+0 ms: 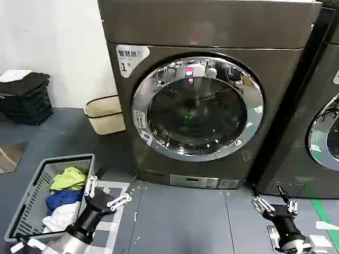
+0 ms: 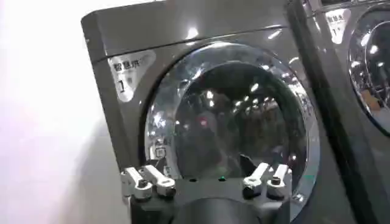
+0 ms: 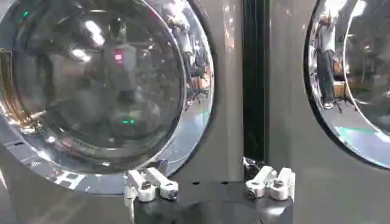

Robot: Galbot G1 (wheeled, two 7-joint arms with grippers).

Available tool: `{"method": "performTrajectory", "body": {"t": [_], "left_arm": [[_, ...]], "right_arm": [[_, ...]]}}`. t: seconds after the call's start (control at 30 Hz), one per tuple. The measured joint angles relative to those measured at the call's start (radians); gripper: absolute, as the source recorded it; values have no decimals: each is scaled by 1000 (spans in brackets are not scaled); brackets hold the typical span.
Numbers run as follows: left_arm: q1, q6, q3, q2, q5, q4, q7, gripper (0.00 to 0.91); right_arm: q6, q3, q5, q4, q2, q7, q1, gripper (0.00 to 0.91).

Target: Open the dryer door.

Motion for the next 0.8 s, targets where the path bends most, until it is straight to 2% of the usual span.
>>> {"method": "performTrajectory", "body": {"t": [0.2,0.43,0.67,0.8], "left_arm": [[0,0,0,1,0,-1,1,907],[-4,2,-2,3,0,-10,1,907],[14,2,-17,5,1,-29,3,907],[16,2,-27,5,0,-31,6,907]], "right_arm": [[-2,-9,-56,-5,-6,-47,21,907],[13,-37,-76,-24,-22,-64,43,907],[110,-58,-79,-82,-61,-129,89,907],[155,-75,-38,-124,-92,-158,121,907]]}}
